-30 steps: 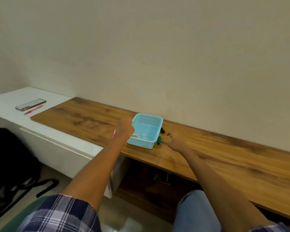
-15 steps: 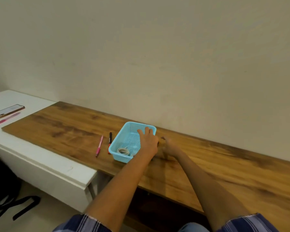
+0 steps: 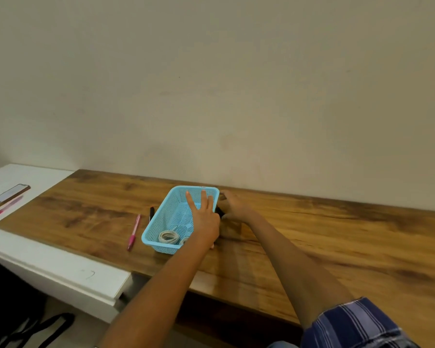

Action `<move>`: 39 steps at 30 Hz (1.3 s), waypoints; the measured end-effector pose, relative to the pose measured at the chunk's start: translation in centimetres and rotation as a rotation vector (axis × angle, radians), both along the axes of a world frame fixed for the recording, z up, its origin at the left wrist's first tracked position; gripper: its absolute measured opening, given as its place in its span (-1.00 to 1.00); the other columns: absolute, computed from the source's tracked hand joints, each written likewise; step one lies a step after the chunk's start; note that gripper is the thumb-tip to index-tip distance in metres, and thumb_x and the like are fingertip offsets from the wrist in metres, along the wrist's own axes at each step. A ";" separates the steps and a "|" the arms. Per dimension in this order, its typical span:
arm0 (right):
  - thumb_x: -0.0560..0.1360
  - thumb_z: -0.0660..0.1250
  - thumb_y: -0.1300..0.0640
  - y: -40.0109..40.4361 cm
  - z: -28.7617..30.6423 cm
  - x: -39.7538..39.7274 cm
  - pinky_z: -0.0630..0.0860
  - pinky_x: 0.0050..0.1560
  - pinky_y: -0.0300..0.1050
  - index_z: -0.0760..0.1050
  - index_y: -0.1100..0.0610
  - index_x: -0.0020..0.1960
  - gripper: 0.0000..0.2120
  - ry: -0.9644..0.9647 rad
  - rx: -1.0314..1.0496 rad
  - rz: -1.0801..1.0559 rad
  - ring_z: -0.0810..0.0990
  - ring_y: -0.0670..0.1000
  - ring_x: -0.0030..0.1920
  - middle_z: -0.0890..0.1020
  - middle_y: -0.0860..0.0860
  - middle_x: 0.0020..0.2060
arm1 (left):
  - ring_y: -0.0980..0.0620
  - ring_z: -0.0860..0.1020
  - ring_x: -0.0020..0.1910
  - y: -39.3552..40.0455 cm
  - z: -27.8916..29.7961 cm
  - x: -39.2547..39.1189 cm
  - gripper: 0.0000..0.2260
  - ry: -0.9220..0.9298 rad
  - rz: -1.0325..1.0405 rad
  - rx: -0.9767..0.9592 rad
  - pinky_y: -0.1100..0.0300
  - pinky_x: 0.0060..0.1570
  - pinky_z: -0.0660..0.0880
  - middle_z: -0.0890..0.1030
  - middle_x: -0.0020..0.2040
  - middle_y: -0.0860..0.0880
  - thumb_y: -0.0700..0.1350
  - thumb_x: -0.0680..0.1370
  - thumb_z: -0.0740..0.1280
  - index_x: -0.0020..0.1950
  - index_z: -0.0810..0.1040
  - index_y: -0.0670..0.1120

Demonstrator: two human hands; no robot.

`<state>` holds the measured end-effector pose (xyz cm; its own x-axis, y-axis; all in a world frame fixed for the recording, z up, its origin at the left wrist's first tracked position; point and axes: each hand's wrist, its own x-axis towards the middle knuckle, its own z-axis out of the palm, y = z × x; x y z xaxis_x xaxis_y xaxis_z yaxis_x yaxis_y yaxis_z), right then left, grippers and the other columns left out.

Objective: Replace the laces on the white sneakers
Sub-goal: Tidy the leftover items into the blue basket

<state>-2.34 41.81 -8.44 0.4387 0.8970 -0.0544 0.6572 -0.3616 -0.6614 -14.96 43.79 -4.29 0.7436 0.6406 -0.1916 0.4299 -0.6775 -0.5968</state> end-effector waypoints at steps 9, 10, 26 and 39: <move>0.33 0.44 0.36 0.1 -0.2 0.2 0.45 0.24 0.01 0.12 0.09 0.48 -0.16 0.098 0.027 0.007 0.43 0.08 0.33 0.50 0.07 0.29 | -0.33 -0.27 0.47 0.6 -0.4 0.4 -0.42 -0.015 0.012 -0.027 -0.55 0.19 -0.20 -0.13 0.55 -0.22 0.19 0.41 0.42 0.36 0.43 0.00; 0.34 0.45 0.35 0.2 -0.2 0.2 0.44 0.24 0.01 0.12 0.09 0.48 -0.17 0.109 0.036 0.012 0.42 0.08 0.33 0.49 0.09 0.31 | -0.33 -0.27 0.48 0.6 -0.5 0.4 -0.42 -0.027 0.011 -0.036 -0.55 0.18 -0.20 -0.12 0.55 -0.22 0.20 0.40 0.42 0.36 0.43 0.01; 0.38 0.46 0.31 -2.2 2.2 -0.1 0.53 0.08 -0.07 0.31 0.17 0.31 -0.44 0.303 0.294 -0.205 0.54 0.06 0.11 0.58 0.06 0.03 | -0.21 -0.18 0.52 0.8 2.7 -0.9 -0.42 -0.538 0.069 -0.447 -0.38 0.34 -0.19 -0.01 0.55 -0.11 0.24 0.40 0.39 0.37 0.40 0.09; 0.34 0.48 0.35 0.7 7.3 -5.3 0.48 0.03 -0.18 0.40 0.21 0.23 -0.50 -0.016 0.147 0.123 0.53 0.02 0.03 0.60 0.10 0.14 | -0.09 0.35 0.28 5.5 2.7 -8.2 -0.45 -0.604 0.316 -0.352 -0.06 0.28 0.27 0.46 0.23 -0.08 0.36 0.35 0.34 0.12 0.52 -0.03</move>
